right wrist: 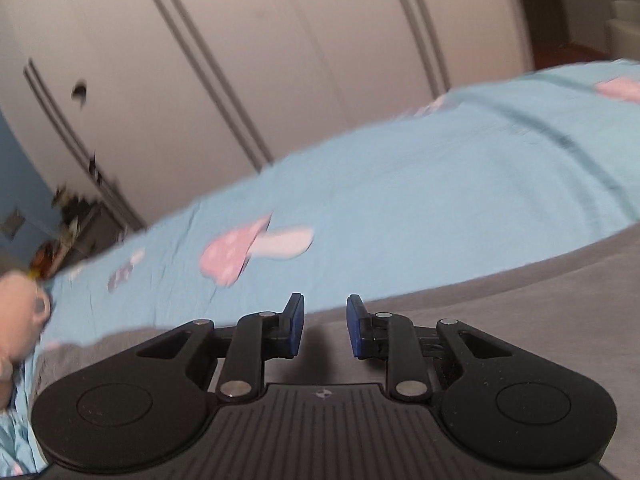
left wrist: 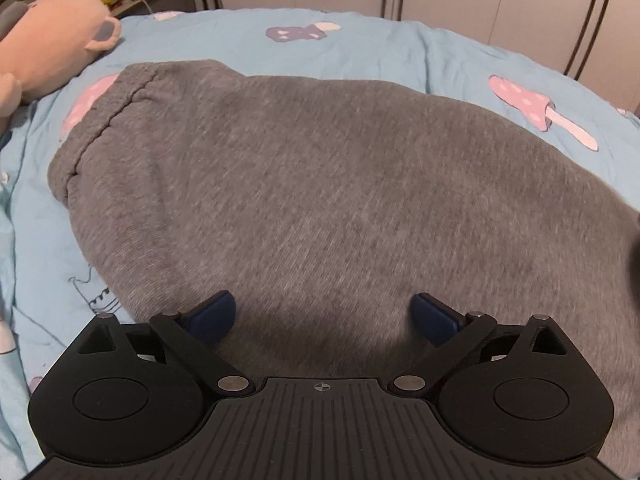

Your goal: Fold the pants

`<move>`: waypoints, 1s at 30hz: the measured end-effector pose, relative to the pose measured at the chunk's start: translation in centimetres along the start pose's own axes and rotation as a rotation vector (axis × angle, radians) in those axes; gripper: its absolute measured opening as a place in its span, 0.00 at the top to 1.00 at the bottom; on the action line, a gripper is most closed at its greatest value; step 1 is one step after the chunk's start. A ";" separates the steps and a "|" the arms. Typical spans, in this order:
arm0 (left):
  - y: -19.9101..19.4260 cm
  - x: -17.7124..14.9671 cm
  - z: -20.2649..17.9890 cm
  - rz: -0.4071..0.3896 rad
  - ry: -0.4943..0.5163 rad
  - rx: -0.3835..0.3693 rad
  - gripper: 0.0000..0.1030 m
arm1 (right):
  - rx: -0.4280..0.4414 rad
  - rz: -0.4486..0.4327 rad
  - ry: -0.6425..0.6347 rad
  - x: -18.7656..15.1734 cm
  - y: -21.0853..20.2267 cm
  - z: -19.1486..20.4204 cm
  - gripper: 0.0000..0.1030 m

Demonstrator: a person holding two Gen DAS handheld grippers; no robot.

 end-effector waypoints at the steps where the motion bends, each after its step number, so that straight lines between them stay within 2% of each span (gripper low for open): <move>1: 0.1 0.1 0.0 0.002 -0.002 -0.004 0.01 | -0.026 0.058 -0.026 -0.9 0.8 -0.2 0.81; 3: 0.1 0.3 0.0 0.001 -0.009 -0.015 0.01 | -0.038 0.087 -0.120 -2.4 0.6 -0.1 0.85; 4: 0.1 0.3 0.1 0.001 -0.012 -0.021 0.01 | -0.058 0.098 -0.159 -2.6 0.1 -0.2 0.91; 5: 0.2 0.4 0.1 0.001 -0.015 -0.028 0.01 | -0.093 0.098 -0.173 -2.4 -0.5 -0.4 0.92; 9: 0.3 0.3 0.1 -0.002 -0.021 -0.036 0.00 | -0.365 0.038 -0.178 -0.7 -3.4 -3.3 0.92; 10: 0.2 0.2 0.2 -0.002 -0.020 -0.037 0.00 | -0.391 0.015 -0.164 -0.5 -4.2 -3.6 0.88; 13: 0.2 0.2 0.3 -0.002 -0.021 -0.040 0.00 | -0.262 -0.036 -0.144 -0.7 -4.8 -2.2 0.84; 14: 0.2 0.2 0.3 -0.001 -0.021 -0.040 0.00 | -0.240 -0.027 -0.150 -1.0 -4.5 -1.8 0.82; 17: 0.1 0.3 0.3 -0.001 -0.023 -0.047 0.00 | -0.294 0.061 -0.172 -2.3 -3.3 -2.8 0.76; 21: -0.2 0.4 1.0 -0.008 -0.045 -0.054 0.00 | -0.429 0.027 -0.132 -1.7 -6.0 -4.7 0.76; 24: -0.6 1.0 2.1 -0.040 -0.074 -0.002 0.00 | -0.428 0.017 -0.102 -1.6 -6.7 -5.1 0.71; 26: -0.8 1.4 3.4 -0.067 -0.103 0.062 0.00 | -0.391 0.034 -0.139 -1.4 -5.9 -3.6 0.67; 30: -0.6 1.8 5.6 -0.064 -0.130 0.165 0.00 | -0.201 0.072 -0.186 -0.5 -2.7 0.5 0.64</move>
Point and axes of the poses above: each gripper's, at about its wrist camera, not at the fingertips, and y roughly the way its jaws point, z to its left, x to its top, the point moved 7 cm from there along y, roughly the way its jaws point, and after that the axes turned 15 degrees about x, right-handed, at the moved point
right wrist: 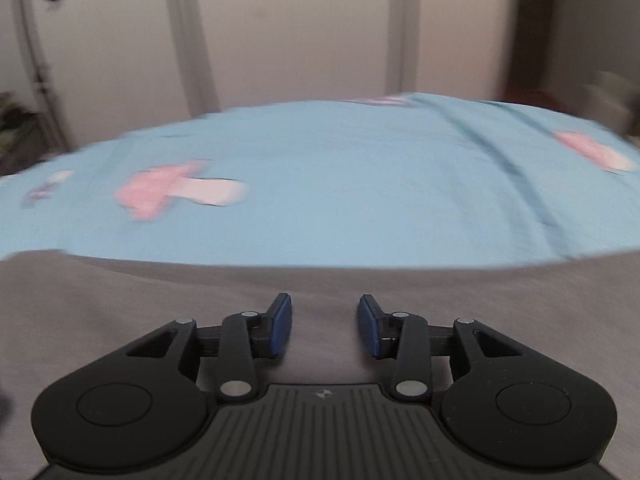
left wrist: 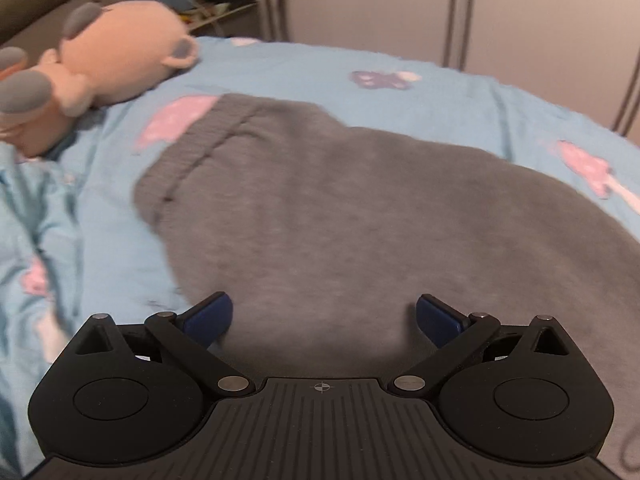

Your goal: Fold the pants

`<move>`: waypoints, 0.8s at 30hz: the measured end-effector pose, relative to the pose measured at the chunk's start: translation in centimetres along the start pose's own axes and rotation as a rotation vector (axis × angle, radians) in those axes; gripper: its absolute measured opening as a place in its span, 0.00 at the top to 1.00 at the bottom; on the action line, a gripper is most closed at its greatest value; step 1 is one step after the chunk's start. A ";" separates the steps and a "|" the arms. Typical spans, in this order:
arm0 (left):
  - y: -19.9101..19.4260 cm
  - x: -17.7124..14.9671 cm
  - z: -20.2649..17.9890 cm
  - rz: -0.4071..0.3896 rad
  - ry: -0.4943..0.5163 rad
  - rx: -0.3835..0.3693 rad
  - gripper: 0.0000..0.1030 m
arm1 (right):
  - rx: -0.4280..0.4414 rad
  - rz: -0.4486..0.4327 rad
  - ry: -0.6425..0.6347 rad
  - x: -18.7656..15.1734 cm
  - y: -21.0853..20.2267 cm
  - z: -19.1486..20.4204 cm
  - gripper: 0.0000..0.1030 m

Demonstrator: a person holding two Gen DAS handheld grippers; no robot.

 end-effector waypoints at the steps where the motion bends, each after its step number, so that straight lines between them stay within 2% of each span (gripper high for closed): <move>1: 0.3 0.1 0.4 0.011 0.003 0.010 0.00 | 0.021 0.004 -0.026 0.5 0.6 1.0 0.63; 2: 0.6 0.2 0.9 0.021 0.004 0.023 0.00 | 0.027 0.007 -0.066 1.0 1.2 1.8 0.62; 4: 1.6 -0.1 1.7 0.073 0.006 0.048 0.00 | 0.057 0.014 -0.145 1.9 2.5 3.6 0.48; 5: 2.1 -0.2 2.4 0.096 -0.003 0.056 0.00 | 0.100 0.019 -0.156 2.2 3.1 4.4 0.45; 8: 3.7 -0.5 3.4 0.166 -0.046 0.049 0.00 | 0.307 0.052 -0.053 3.0 4.3 6.4 0.45; 9: 3.9 -0.7 3.4 0.177 -0.047 0.045 0.00 | 0.360 0.079 -0.010 3.2 5.0 6.8 0.45; 10: 3.8 -0.6 3.2 0.167 -0.033 0.052 0.00 | 0.373 0.106 0.009 3.3 5.9 7.2 0.45; 11: 3.7 -0.6 3.1 0.150 -0.016 0.064 0.00 | 0.371 0.140 0.022 3.1 6.7 7.1 0.46; 12: 3.5 -0.6 2.9 0.133 -0.004 0.075 0.00 | 0.355 0.180 0.023 2.8 7.5 7.0 0.53; 13: 3.4 -0.6 2.7 0.127 -0.002 0.077 0.00 | 0.336 0.208 -0.004 2.6 8.3 7.0 0.66; 14: 3.4 -0.8 2.7 0.130 -0.011 0.070 0.00 | 0.325 0.224 -0.067 2.3 8.2 7.2 0.71; 16: 4.0 -0.8 3.1 0.164 -0.064 0.034 0.00 | 0.323 0.253 -0.200 1.3 7.9 8.0 0.73; 18: 4.8 -0.9 3.5 0.194 -0.120 0.004 0.00 | 0.365 0.285 -0.231 0.7 7.7 9.2 0.73; 20: 4.8 -0.8 3.6 0.184 -0.131 0.010 0.00 | 0.499 0.327 -0.170 0.4 7.7 10.1 0.74; 24: 4.4 -0.7 3.1 0.152 -0.101 0.034 0.00 | 0.615 0.381 0.033 1.0 9.1 9.7 0.73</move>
Point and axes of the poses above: each gripper's, at about its wrist camera, not at the fingertips, and y roughly the way its jaws point, z to its left, x to its top, the point moved 7 cm from there along y, roughly the way its jaws point, and after that the axes turned 15 degrees about x, right-handed, at the moved point
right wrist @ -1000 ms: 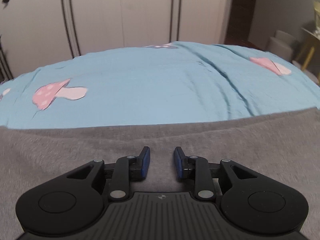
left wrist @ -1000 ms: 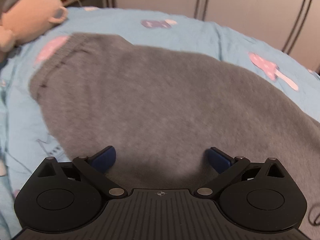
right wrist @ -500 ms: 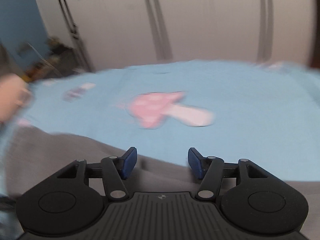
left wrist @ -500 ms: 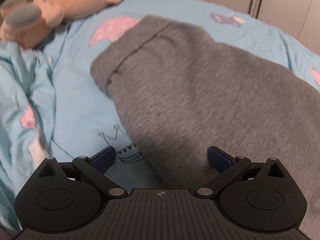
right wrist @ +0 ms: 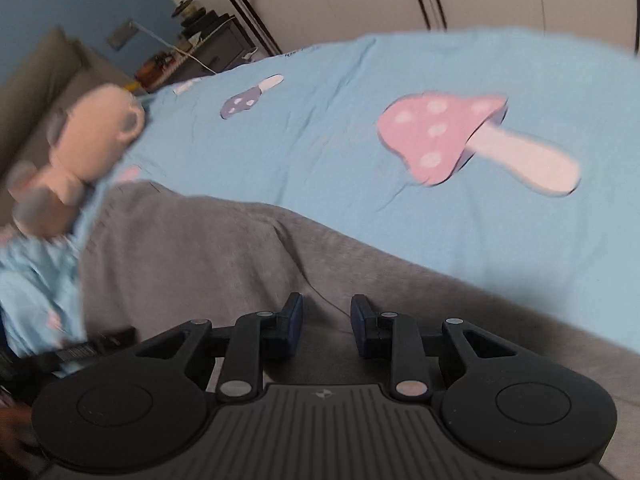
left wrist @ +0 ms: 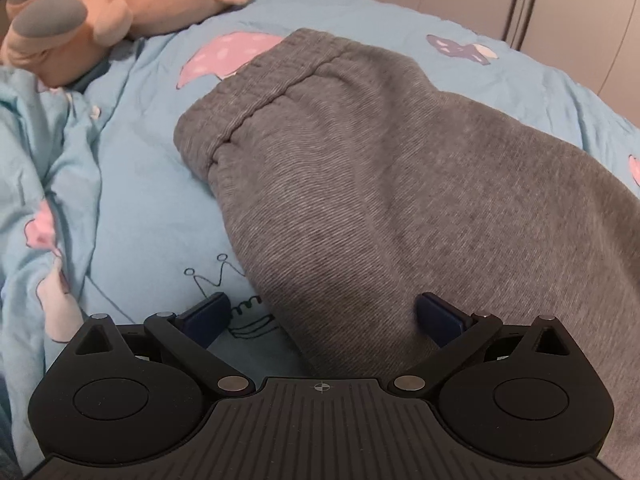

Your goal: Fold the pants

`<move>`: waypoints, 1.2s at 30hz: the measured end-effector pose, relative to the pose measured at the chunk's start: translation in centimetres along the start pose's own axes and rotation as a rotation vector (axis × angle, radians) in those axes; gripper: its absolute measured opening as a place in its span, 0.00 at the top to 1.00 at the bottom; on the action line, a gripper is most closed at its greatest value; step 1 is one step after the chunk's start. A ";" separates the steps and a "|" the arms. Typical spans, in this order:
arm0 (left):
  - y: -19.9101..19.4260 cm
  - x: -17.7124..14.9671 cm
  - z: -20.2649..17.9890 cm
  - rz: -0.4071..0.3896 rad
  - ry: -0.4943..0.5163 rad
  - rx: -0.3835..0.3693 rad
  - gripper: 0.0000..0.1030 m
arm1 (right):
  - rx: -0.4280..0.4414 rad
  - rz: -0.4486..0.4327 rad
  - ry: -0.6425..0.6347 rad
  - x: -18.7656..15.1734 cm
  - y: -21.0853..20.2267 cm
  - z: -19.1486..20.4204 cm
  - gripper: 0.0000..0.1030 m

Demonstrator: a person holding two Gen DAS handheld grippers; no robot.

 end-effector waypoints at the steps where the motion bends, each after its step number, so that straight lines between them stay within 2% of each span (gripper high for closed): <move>1: 0.1 0.1 0.0 0.006 -0.008 -0.007 0.00 | 0.046 -0.016 0.078 0.7 0.1 -0.7 0.72; 2: 0.2 0.1 0.1 0.011 -0.019 -0.014 0.00 | 0.098 -0.039 0.152 1.1 0.0 -1.4 0.68; 3: 0.3 0.1 0.2 0.016 -0.027 -0.019 0.00 | 0.158 -0.061 0.225 1.2 -0.1 -1.8 0.52; 4: 0.5 0.2 0.2 0.018 -0.033 -0.021 0.00 | 0.226 -0.069 0.292 1.4 0.2 -2.3 0.30; 6: 0.5 0.3 0.1 0.010 -0.031 -0.016 0.00 | 0.334 -0.059 0.382 1.7 0.9 -1.9 0.09; 7: 0.4 0.3 0.2 0.007 -0.030 -0.015 0.00 | 0.342 -0.046 0.382 2.0 1.4 -1.7 0.04; 9: 0.4 0.3 0.2 0.006 -0.030 -0.014 0.00 | 0.332 -0.009 0.414 2.4 2.8 -1.2 0.04; 11: 0.5 0.3 0.2 0.004 -0.033 -0.014 0.00 | 0.381 -0.002 0.487 2.8 4.3 -1.1 0.04; 13: 0.5 0.3 0.1 -0.002 -0.030 -0.010 0.00 | 0.410 0.006 0.506 3.4 5.7 -0.6 0.03; 16: 0.5 0.3 0.0 -0.009 -0.028 -0.005 0.00 | 0.499 -0.039 0.554 4.7 7.1 -0.2 0.03; 18: 0.6 0.3 0.1 -0.008 -0.032 -0.010 0.00 | 0.504 -0.148 0.567 6.2 6.6 -0.8 0.03; 19: 0.6 0.3 0.2 -0.006 -0.034 -0.013 0.00 | 0.511 -0.258 0.561 7.1 5.6 -1.5 0.05; 20: 0.7 0.3 0.2 -0.005 -0.036 -0.016 0.00 | 0.531 -0.404 0.575 7.8 4.0 -2.5 0.05; 21: 0.7 0.3 0.2 -0.005 -0.037 -0.016 0.00 | 0.536 -0.502 0.598 8.2 2.7 -3.5 0.05; 22: 0.7 0.3 0.2 -0.006 -0.039 -0.017 0.00 | 0.531 -0.545 0.600 8.5 1.4 -4.3 0.05; 23: 0.7 0.4 0.2 -0.006 -0.042 -0.017 0.00 | 0.502 -0.551 0.614 8.5 0.6 -4.8 0.05; 25: 0.8 0.4 0.2 -0.007 -0.047 -0.016 0.00 | 0.439 -0.472 0.566 8.1 -0.1 -4.1 0.05; 28: 0.8 0.5 0.1 -0.009 -0.050 -0.012 0.00 | 0.380 -0.250 0.447 6.4 0.5 -1.5 0.04; 31: 0.8 0.5 0.1 -0.009 -0.051 -0.012 0.00 | 0.306 -0.079 0.475 4.7 1.9 -1.5 0.04; 34: 0.8 0.5 0.2 -0.008 -0.054 -0.015 0.00 | 0.295 0.014 0.540 4.2 4.5 -1.9 0.04; 36: 0.8 0.5 0.2 -0.009 -0.054 -0.014 0.00 | 0.360 0.022 0.605 4.9 5.5 -1.8 0.04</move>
Point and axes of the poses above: each gripper's, at about its wrist camera, not at the fingertips, and y roughly the way its jaws point, z to its left, x to its top, the point moved 7 cm from there along y, roughly the way its jaws point, and after that the axes turned 15 degrees about x, right-handed, at the moved point
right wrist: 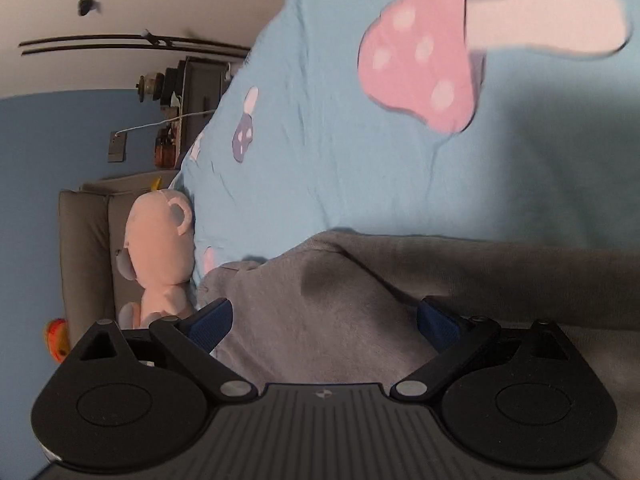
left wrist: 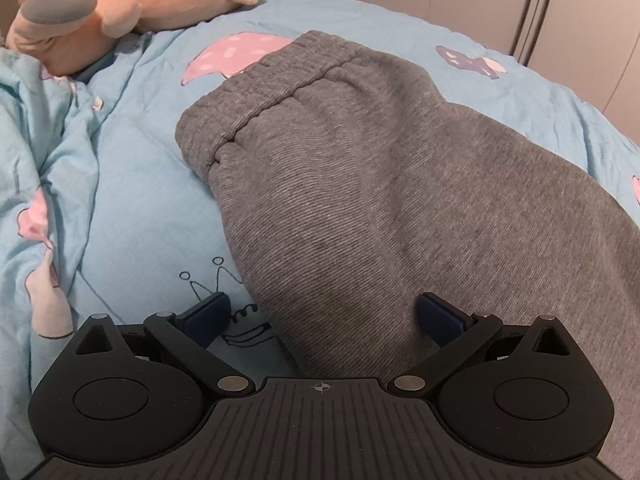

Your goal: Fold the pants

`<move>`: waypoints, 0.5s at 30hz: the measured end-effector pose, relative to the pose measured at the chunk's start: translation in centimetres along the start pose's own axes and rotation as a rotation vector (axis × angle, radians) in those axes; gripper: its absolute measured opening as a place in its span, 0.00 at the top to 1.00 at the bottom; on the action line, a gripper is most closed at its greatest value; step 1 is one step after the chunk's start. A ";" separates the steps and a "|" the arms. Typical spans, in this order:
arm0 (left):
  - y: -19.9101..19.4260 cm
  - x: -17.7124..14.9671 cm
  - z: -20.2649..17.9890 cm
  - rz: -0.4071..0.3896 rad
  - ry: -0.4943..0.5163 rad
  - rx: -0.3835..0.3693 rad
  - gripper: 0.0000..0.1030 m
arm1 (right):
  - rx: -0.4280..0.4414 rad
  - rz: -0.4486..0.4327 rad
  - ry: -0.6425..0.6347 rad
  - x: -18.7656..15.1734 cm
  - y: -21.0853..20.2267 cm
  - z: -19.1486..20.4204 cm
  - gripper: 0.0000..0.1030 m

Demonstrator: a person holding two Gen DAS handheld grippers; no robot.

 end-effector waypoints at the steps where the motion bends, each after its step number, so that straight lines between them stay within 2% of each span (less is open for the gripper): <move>1: 0.0 0.0 0.0 -0.002 0.001 0.003 0.00 | 0.047 0.011 0.032 0.4 0.6 0.2 0.04; 4: 0.0 0.1 -0.1 -0.010 -0.001 0.006 0.00 | 0.120 0.007 0.081 1.1 2.3 0.3 0.04; 6: 0.1 0.1 0.0 -0.011 -0.006 0.001 0.00 | 0.190 -0.059 0.104 2.4 2.7 0.8 0.04; 7: 0.2 0.1 0.0 -0.010 -0.010 -0.002 0.00 | 0.217 -0.145 0.069 3.4 1.7 1.3 0.04; 8: 0.2 0.1 0.1 -0.009 -0.013 -0.004 0.00 | 0.282 -0.251 0.040 4.4 0.3 1.7 0.04; 9: 0.2 0.1 0.1 -0.009 -0.017 -0.005 0.00 | 0.345 -0.384 0.015 5.3 -1.6 2.1 0.04; 10: 0.2 0.1 0.1 -0.010 -0.020 -0.005 0.00 | 0.330 -0.506 0.001 5.7 -3.8 2.2 0.04; 11: 0.3 0.2 0.1 -0.011 -0.023 -0.004 0.00 | 0.271 -0.541 -0.036 5.6 -4.9 2.6 0.04; 13: 0.4 0.3 0.1 -0.016 -0.035 -0.001 0.00 | 0.188 -0.424 -0.161 3.8 -4.6 4.3 0.04; 15: 0.4 0.3 0.0 -0.020 -0.040 0.004 0.00 | 0.169 -0.307 -0.245 0.3 -3.3 5.3 0.04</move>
Point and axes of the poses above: each gripper's, at about its wrist camera, not at the fingertips, and y roughly the way its jaws point, z to its left, x to its top, the point moved 7 cm from there along y, roughly the way its jaws point, and after that the axes turned 15 degrees about x, right-handed, at the moved point
